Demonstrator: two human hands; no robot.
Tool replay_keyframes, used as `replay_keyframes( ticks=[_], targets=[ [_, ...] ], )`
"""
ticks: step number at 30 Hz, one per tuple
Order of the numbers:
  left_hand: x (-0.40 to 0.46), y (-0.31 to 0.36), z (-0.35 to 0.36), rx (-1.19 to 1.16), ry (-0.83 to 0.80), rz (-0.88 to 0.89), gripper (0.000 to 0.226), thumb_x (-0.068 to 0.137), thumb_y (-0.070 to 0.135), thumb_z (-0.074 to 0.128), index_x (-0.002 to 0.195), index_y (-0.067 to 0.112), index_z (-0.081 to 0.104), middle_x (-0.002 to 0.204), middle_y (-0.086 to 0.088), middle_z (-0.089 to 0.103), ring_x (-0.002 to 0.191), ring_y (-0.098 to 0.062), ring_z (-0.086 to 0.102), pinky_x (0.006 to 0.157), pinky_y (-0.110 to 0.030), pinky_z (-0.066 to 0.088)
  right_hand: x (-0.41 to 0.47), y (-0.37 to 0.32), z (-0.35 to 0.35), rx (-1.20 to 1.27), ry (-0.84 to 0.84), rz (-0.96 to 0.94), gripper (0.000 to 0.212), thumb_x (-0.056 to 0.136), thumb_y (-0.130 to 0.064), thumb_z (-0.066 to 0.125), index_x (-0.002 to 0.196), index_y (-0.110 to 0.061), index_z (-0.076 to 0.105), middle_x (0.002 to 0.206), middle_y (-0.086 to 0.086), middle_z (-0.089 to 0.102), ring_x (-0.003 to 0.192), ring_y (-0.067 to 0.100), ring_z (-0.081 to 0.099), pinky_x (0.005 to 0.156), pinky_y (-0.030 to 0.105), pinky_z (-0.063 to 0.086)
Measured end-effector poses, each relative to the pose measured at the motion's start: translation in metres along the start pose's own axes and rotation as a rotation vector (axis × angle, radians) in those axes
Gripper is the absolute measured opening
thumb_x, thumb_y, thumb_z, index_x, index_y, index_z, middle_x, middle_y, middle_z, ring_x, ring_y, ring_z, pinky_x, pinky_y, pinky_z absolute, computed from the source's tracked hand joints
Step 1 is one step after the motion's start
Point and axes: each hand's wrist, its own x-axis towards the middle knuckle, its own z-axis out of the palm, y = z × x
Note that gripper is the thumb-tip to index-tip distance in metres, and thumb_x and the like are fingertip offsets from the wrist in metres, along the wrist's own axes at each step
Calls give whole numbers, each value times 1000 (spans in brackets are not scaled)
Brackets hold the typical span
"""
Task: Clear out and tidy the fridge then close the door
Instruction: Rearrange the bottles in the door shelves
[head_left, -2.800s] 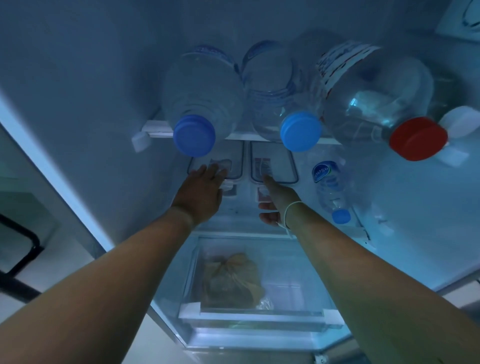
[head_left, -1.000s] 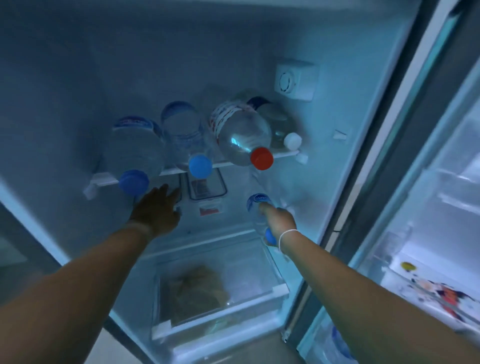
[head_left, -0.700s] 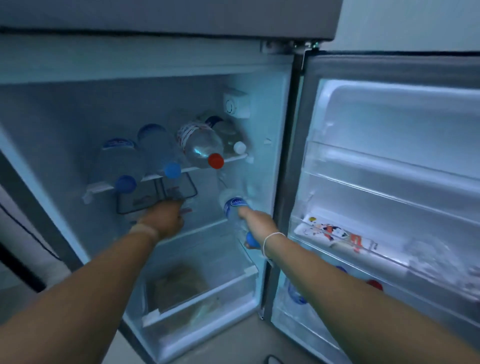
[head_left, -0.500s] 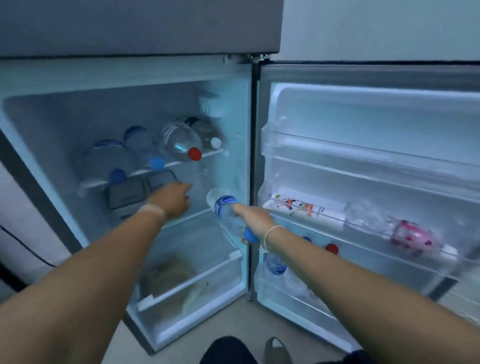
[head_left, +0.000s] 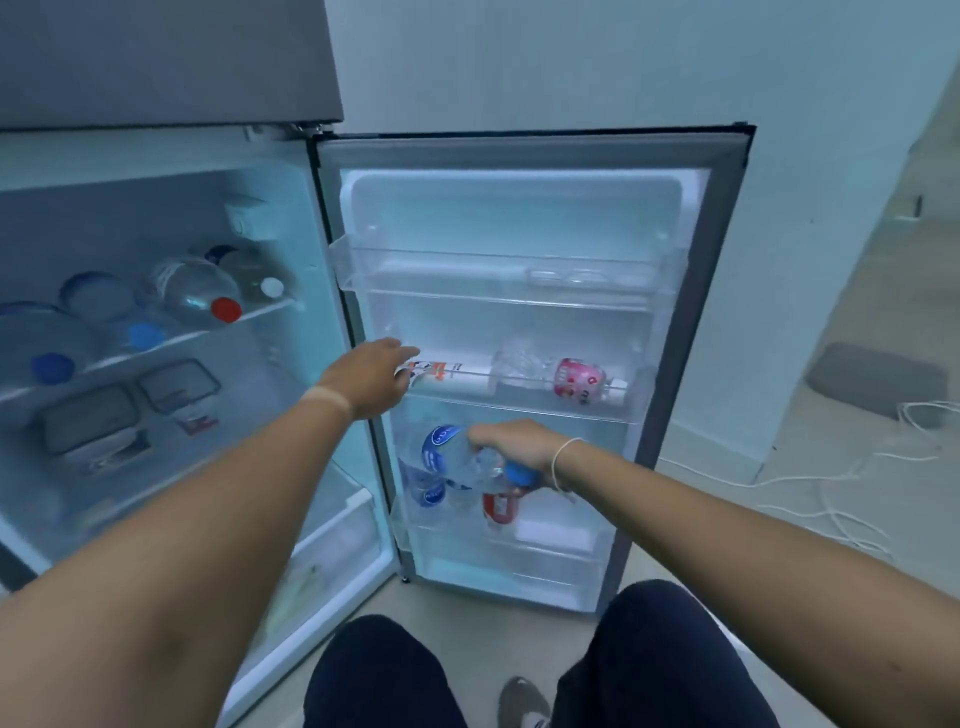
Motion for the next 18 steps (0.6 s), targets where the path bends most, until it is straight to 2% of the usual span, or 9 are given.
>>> replay_keyframes(
  ticks=[2, 4, 7, 8, 11, 13, 15, 18],
  targets=[
    [5, 19, 7, 0, -25, 47, 45, 96, 24, 37, 141, 20, 39, 153, -9, 33, 138, -31, 35, 114, -41, 31, -13, 8, -21, -45, -16, 19, 24, 73, -27, 59, 91, -11, 55, 85, 10, 47, 64, 23, 48, 49, 25, 42],
    [10, 32, 12, 8, -30, 81, 47, 97, 30, 35, 144, 22, 34, 156, -8, 27, 140, -31, 31, 115, -43, 29, -22, 16, -39, -116, -36, 59, 23, 79, -26, 56, 97, -13, 57, 98, 10, 49, 78, 25, 51, 51, 28, 43],
    [21, 50, 19, 30, -29, 131, 51, 97, 36, 33, 146, 23, 28, 158, -8, 22, 142, -32, 28, 115, -44, 27, -28, 32, -62, -226, -39, 140, 42, 79, -30, 58, 115, -10, 53, 117, 18, 52, 87, 28, 55, 49, 26, 45],
    [25, 55, 23, 36, -32, 148, 51, 98, 37, 32, 146, 22, 27, 158, -9, 21, 142, -32, 27, 115, -43, 27, -30, 36, -68, -259, -36, 167, 42, 79, -30, 59, 114, -9, 52, 116, 21, 53, 82, 28, 56, 45, 24, 44],
    [34, 65, 31, 38, -49, 173, 52, 98, 39, 29, 147, 21, 27, 157, -10, 23, 143, -31, 26, 117, -44, 25, -32, 48, -80, -346, -7, 237, 34, 79, -29, 60, 104, -8, 50, 93, 17, 51, 55, 23, 47, 42, 20, 42],
    [39, 67, 36, 28, -47, 182, 52, 98, 39, 27, 146, 20, 27, 156, -12, 26, 142, -31, 27, 116, -44, 26, -29, 57, -84, -364, 22, 269, 32, 77, -28, 61, 99, -6, 51, 84, 14, 46, 52, 21, 44, 44, 21, 42],
    [43, 67, 38, 22, -35, 187, 52, 98, 40, 27, 146, 21, 27, 155, -12, 29, 141, -31, 29, 116, -44, 26, -21, 65, -84, -371, 58, 288, 28, 76, -26, 63, 91, -6, 53, 78, 11, 44, 55, 22, 45, 40, 19, 43],
    [53, 61, 40, 10, -21, 173, 52, 98, 41, 26, 146, 22, 28, 154, -12, 31, 140, -32, 30, 115, -44, 26, -5, 70, -81, -348, 101, 302, 21, 74, -24, 65, 72, -11, 49, 71, 6, 40, 58, 21, 44, 36, 18, 43]
  ],
)
